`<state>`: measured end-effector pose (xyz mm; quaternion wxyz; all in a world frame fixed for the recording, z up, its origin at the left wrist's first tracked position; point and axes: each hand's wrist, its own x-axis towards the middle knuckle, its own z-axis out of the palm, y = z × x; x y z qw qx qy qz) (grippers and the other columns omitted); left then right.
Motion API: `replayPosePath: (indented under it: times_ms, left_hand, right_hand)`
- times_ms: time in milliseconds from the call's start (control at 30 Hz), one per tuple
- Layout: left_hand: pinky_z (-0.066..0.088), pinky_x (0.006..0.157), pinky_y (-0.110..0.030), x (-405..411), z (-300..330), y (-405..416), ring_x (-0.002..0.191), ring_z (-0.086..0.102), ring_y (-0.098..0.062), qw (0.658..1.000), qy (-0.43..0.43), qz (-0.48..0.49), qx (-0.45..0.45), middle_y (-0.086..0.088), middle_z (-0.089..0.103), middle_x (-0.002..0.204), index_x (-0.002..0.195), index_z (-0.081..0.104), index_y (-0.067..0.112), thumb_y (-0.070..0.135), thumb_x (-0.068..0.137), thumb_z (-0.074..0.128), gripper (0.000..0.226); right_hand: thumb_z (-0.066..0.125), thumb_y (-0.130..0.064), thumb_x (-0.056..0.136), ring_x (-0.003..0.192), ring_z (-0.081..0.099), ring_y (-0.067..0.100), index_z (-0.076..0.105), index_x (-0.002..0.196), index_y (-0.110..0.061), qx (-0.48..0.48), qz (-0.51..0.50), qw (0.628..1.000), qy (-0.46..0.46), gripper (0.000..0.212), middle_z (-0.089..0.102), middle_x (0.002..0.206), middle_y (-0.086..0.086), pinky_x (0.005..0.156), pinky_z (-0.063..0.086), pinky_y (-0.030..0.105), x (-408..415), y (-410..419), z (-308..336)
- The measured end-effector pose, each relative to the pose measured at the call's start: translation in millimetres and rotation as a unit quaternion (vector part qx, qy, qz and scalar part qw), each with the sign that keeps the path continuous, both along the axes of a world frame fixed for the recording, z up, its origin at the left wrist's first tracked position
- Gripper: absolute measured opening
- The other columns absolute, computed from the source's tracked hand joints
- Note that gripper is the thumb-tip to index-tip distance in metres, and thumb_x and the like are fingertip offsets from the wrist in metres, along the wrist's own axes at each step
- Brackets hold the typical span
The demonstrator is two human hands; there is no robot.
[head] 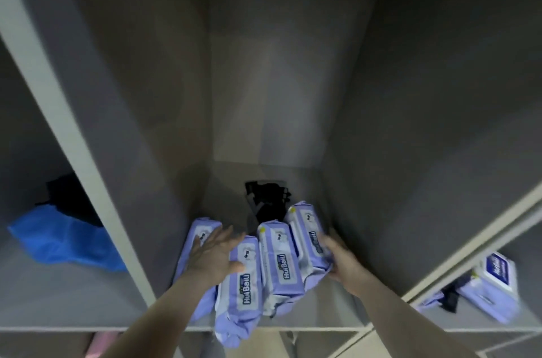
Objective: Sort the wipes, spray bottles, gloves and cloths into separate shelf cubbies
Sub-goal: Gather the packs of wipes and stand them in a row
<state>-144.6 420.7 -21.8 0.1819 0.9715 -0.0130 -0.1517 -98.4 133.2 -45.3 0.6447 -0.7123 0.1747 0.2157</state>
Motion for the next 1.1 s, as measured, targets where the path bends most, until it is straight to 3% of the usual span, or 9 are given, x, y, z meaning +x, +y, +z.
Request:
replayPosePath:
  times_ms: [167,400,567,633,733,800,867,1000,1100]
  left_hand:
    - [-0.002,0.117,-0.049,-13.7,0.3,0.6,0.147,-0.005,-0.010,1.000,0.003,-0.015,0.009,0.013,-0.001,0.160,0.149,0.010,0.041,0.044,0.095,0.046,0.065]
    - [-0.002,0.117,-0.048,-15.1,4.6,2.6,0.147,-0.005,-0.010,1.000,0.011,-0.018,-0.002,0.013,0.002,0.160,0.149,0.012,0.040,0.042,0.094,0.049,0.066]
    - [-0.001,0.118,-0.049,-13.4,6.0,2.7,0.148,-0.005,-0.012,0.999,0.023,-0.022,0.003,0.012,0.001,0.160,0.149,0.011,0.040,0.042,0.095,0.048,0.065]
    - [0.000,0.118,-0.050,-14.5,7.6,2.3,0.148,-0.006,-0.013,0.999,0.027,-0.025,0.007,0.011,-0.001,0.160,0.149,0.010,0.039,0.041,0.096,0.047,0.065]
    - [0.007,0.118,-0.048,-16.7,13.8,1.7,0.148,0.001,-0.015,0.999,0.020,-0.026,-0.025,0.009,0.000,0.160,0.150,0.013,0.036,0.040,0.095,0.049,0.065]
    - [0.017,0.118,-0.042,-20.2,23.8,-1.1,0.147,0.010,-0.014,0.995,-0.009,-0.013,-0.101,0.008,0.007,0.160,0.149,0.019,0.034,0.037,0.094,0.053,0.065]
    - [0.025,0.114,-0.031,-25.6,38.7,-9.3,0.144,0.020,-0.014,0.978,-0.036,0.014,-0.206,0.005,0.020,0.157,0.146,0.030,0.029,0.032,0.092,0.058,0.061]
    - [0.039,0.093,-0.022,-43.5,69.1,-40.6,0.122,0.050,-0.012,0.913,-0.016,0.074,-0.402,0.001,0.054,0.129,0.129,0.054,0.025,0.022,0.089,0.064,0.042]
    - [0.047,0.077,-0.010,-56.5,81.8,-74.9,0.103,0.059,-0.011,0.887,-0.001,0.048,-0.460,0.001,0.064,0.109,0.115,0.061,0.022,0.011,0.086,0.066,0.031]
  right_hand:
    - [0.075,-0.015,0.078,0.089,0.065,0.015,0.040,0.140,-0.027,-0.103,0.035,0.992,-0.067,0.072,0.065,0.105,-0.004,0.079,0.051,0.027,-5.0,23.7,16.1]
    - [0.067,-0.038,0.076,0.104,0.062,0.020,0.028,0.141,-0.037,-0.289,0.098,0.950,-0.067,0.075,0.065,0.114,-0.006,0.090,0.045,0.027,-55.4,12.3,23.3]
    - [0.058,-0.051,0.078,0.103,0.060,0.027,0.018,0.141,-0.037,-0.367,0.122,0.919,-0.082,0.075,0.062,0.117,0.003,0.079,0.045,0.028,-73.2,15.4,16.5]
    - [0.057,-0.051,0.078,0.102,0.060,0.027,0.018,0.140,-0.036,-0.359,0.122,0.923,-0.073,0.075,0.061,0.118,0.004,0.079,0.046,0.029,-73.1,16.4,16.7]
    - [0.058,-0.050,0.080,0.119,0.051,0.028,0.016,0.144,-0.032,-0.349,0.135,0.925,-0.067,0.078,0.047,0.136,0.006,0.096,0.045,0.035,-71.4,18.8,25.3]
    - [0.058,-0.049,0.082,0.136,0.033,0.025,0.012,0.148,-0.031,-0.365,0.137,0.914,-0.112,0.082,0.027,0.150,0.005,0.106,0.036,0.037,-71.1,23.1,36.1]
    - [0.063,-0.042,0.083,0.139,0.030,0.017,0.015,0.148,-0.036,-0.282,0.103,0.941,-0.158,0.082,0.023,0.153,-0.001,0.108,0.035,0.033,-75.3,28.1,52.4]
    - [0.070,-0.015,0.083,0.117,0.049,0.003,0.028,0.144,-0.036,-0.078,0.039,0.979,-0.185,0.077,0.040,0.139,-0.006,0.087,0.044,0.013,-104.7,23.3,84.3]
    - [0.072,-0.008,0.081,0.108,0.054,0.006,0.035,0.137,-0.036,-0.057,0.017,0.981,-0.186,0.073,0.044,0.129,0.000,0.073,0.049,0.009,-132.3,-1.6,93.6]
